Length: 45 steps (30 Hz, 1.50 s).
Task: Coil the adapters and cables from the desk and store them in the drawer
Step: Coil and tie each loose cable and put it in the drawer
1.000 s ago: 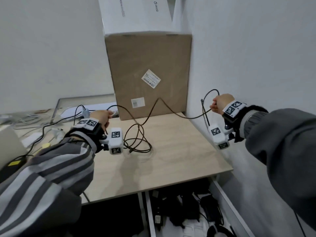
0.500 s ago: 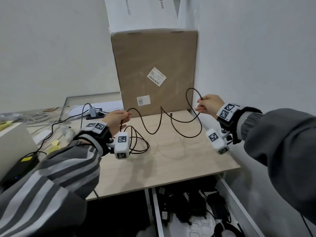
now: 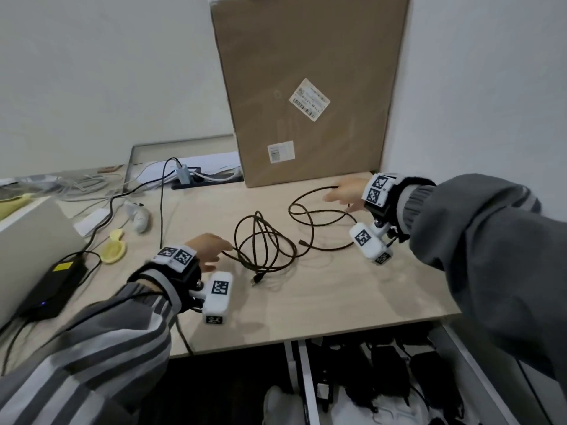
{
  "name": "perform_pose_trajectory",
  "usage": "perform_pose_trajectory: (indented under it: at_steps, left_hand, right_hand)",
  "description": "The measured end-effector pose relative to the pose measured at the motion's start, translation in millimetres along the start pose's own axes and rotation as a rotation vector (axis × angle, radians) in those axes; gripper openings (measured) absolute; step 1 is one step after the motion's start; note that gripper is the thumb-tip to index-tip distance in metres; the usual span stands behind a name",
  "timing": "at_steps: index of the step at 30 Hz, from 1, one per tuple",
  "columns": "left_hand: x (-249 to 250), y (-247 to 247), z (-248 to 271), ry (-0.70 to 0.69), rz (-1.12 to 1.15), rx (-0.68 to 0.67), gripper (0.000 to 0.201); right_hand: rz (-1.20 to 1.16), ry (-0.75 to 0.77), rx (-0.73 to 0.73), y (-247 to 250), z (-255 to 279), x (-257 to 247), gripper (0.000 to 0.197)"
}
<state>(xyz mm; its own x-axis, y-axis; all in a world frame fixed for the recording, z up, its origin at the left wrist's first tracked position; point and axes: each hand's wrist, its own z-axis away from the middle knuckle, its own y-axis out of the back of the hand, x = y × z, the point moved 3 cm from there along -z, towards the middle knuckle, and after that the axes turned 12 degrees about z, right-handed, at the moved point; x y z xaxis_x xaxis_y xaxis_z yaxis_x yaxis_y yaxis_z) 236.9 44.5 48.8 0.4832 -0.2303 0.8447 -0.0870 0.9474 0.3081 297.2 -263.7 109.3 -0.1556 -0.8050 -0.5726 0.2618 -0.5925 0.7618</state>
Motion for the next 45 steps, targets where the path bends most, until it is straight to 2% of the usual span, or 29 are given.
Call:
perform_pose_trajectory:
  at_steps: [2, 4, 6, 8, 10, 13, 17, 19, 21, 22, 25, 28, 32, 36, 41, 43, 45]
  left_hand:
    - [-5, -14, -3, 0.033, 0.064, -0.064, 0.012]
    - [-2, -26, -3, 0.038, 0.105, -0.069, 0.008]
    - [6, -33, -2, 0.049, 0.164, -0.073, 0.021]
    - [13, -35, 2, 0.103, 0.298, -0.088, 0.028]
    - [22, -36, 3, 0.097, 0.443, -0.106, 0.024]
    - [45, -41, 10, -0.062, 0.58, -0.156, 0.018]
    - [73, -49, 40, -0.305, 0.624, -0.263, 0.034]
    - [81, -48, 50, -0.384, 0.633, -0.295, 0.034]
    - [85, -44, 59, -0.432, 0.628, -0.314, 0.035]
    - [86, -40, 62, -0.452, 0.617, -0.311, 0.035]
    - [81, -29, 65, -0.484, 0.594, -0.258, 0.035]
    - [72, -18, 58, -0.467, 0.64, -0.133, 0.039]
    - [56, -11, 43, -0.421, 0.669, 0.015, 0.04]
    - [37, 2, 28, -0.359, 0.777, 0.156, 0.042]
    - [28, 15, 20, -0.378, 0.78, 0.242, 0.051]
    - [28, 14, 21, -0.356, 0.634, 0.217, 0.06]
    - [30, 6, 27, -0.268, 0.475, 0.144, 0.069]
  right_hand:
    - [0.141, 0.051, -0.069, -8, 5, -5, 0.061]
    - [0.222, 0.074, -0.133, -14, 16, -8, 0.066]
    - [0.325, 0.093, -0.186, -17, 28, -9, 0.063]
    - [0.436, 0.127, -0.18, -16, 40, -10, 0.056]
    - [0.499, 0.192, -0.098, -15, 52, -14, 0.055]
    - [0.403, 0.355, 0.031, -22, 71, -28, 0.056]
    - [0.47, 0.408, -0.015, -48, 82, -39, 0.064]
    - [0.443, 0.394, -0.014, -54, 78, -38, 0.047]
    - [0.345, 0.403, 0.059, -49, 75, -35, 0.017]
    - [0.325, 0.401, 0.112, -43, 72, -33, 0.012]
    - [0.265, 0.329, 0.259, -16, 64, -17, 0.015]
    - [0.076, 0.19, 0.382, 13, 61, 12, 0.019]
    - [-0.228, 0.036, 0.42, 39, 68, 44, 0.017]
    - [-0.494, 0.013, 0.481, 62, 83, 59, 0.026]
    - [-0.465, 0.067, 0.674, 82, 98, 71, 0.031]
    - [-0.387, 0.062, 0.669, 84, 103, 77, 0.027]
    - [-0.334, 0.096, 0.612, 80, 107, 77, 0.024]
